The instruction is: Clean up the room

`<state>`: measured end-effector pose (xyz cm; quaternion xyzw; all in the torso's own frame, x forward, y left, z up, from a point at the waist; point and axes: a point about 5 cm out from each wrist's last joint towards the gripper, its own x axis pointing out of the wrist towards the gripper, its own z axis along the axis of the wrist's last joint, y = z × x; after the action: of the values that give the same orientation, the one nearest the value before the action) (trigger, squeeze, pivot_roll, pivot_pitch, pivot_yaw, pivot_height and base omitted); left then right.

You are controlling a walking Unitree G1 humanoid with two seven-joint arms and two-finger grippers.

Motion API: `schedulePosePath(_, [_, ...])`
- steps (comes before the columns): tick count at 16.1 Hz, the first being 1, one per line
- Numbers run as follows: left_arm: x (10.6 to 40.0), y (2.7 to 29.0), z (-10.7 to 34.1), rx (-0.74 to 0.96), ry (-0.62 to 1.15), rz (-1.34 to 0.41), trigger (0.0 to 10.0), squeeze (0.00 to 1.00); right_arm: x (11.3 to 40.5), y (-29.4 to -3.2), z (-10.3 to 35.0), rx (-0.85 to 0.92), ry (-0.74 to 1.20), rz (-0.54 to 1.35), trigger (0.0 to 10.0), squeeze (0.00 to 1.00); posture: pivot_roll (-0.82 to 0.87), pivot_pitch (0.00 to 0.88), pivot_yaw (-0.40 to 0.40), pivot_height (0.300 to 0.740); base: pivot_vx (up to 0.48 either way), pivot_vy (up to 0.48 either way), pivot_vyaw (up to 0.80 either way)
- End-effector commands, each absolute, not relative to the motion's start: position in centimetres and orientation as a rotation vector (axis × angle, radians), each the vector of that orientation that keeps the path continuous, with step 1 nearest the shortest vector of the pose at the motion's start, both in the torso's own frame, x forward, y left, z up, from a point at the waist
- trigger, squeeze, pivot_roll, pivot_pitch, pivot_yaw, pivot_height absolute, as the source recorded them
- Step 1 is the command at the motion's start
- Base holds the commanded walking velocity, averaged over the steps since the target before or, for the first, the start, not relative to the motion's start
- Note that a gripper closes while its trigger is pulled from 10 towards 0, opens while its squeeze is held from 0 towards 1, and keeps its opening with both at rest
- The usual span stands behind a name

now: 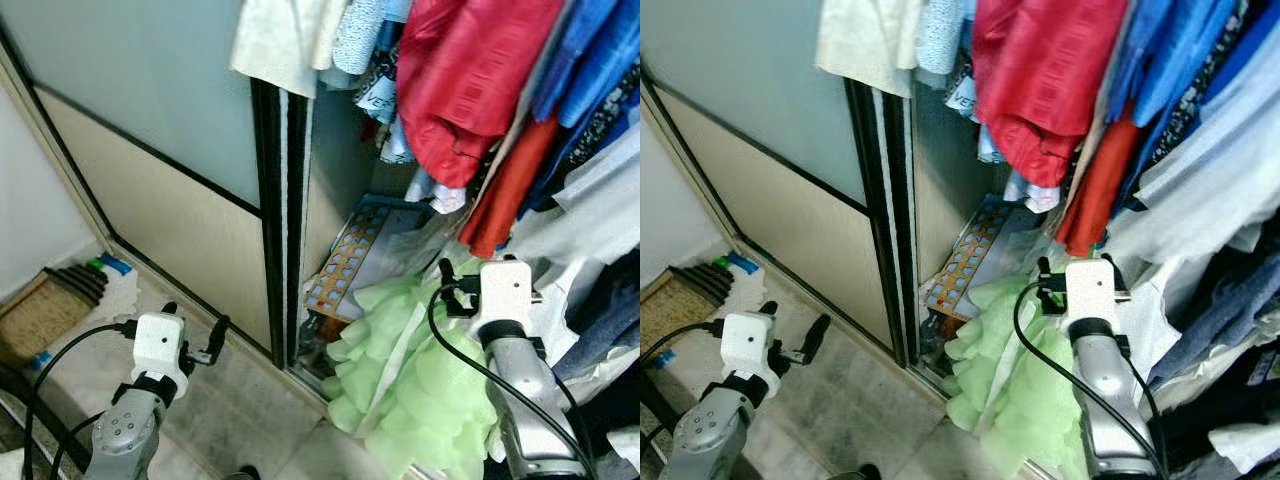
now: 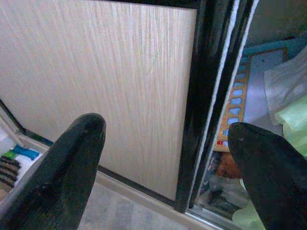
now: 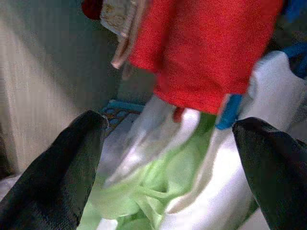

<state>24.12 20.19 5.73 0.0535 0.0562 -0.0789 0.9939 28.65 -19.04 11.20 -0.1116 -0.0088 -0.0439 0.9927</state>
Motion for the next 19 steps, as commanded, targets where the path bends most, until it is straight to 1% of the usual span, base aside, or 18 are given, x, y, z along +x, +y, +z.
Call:
schedulePosePath(1, [24.1, 20.2, 6.2, 0.124, 0.085, -0.145, 10.0, 0.00, 28.6, -18.8, 11.0, -0.218, -0.003, -0.068, 10.0, 0.00, -0.02, 0.095, -0.051, 0.740, 0.000, 0.000, 0.00])
schedulePosePath(3, [24.1, 20.2, 6.4, 0.135, 0.080, -0.130, 10.0, 0.00, 28.6, -18.4, 10.9, -0.208, -0.003, -0.051, 10.0, 0.00, -0.02, 0.111, -0.042, 0.740, 0.000, 0.000, 0.00])
schedulePosePath(5, [23.9, 20.0, 6.0, 0.180, 0.096, -0.160, 10.0, 0.00, 28.0, -18.4, 10.2, -0.158, 0.020, -0.063, 10.0, 0.00, -0.03, 0.121, -0.017, 0.740, 0.000, 0.000, 0.00])
schedulePosePath(7, [24.2, 19.9, 6.2, 0.187, 0.092, -0.176, 10.0, 0.00, 27.4, -17.8, 9.8, -0.143, 0.031, -0.040, 10.0, 0.00, -0.03, 0.123, -0.014, 0.740, 0.000, 0.000, 0.00])
schedulePosePath(10, [24.8, 19.8, 6.5, 0.188, 0.082, -0.174, 10.0, 0.00, 27.6, -17.3, 9.9, -0.149, 0.029, -0.014, 10.0, 0.00, -0.03, 0.129, -0.020, 0.740, 0.000, 0.000, 0.00])
schedulePosePath(16, [24.2, 18.6, 6.4, 0.170, 0.076, -0.179, 10.0, 0.00, 28.1, -16.9, 10.0, -0.151, 0.026, 0.014, 10.0, 0.00, -0.02, 0.143, -0.030, 0.740, 0.000, 0.000, 0.77])
schedulePosePath(19, [24.4, 18.5, 6.4, 0.172, 0.067, -0.152, 10.0, 0.00, 28.4, -16.7, 10.1, -0.144, 0.023, 0.025, 10.0, 0.00, -0.02, 0.140, -0.027, 0.740, 0.000, 0.000, 0.80])
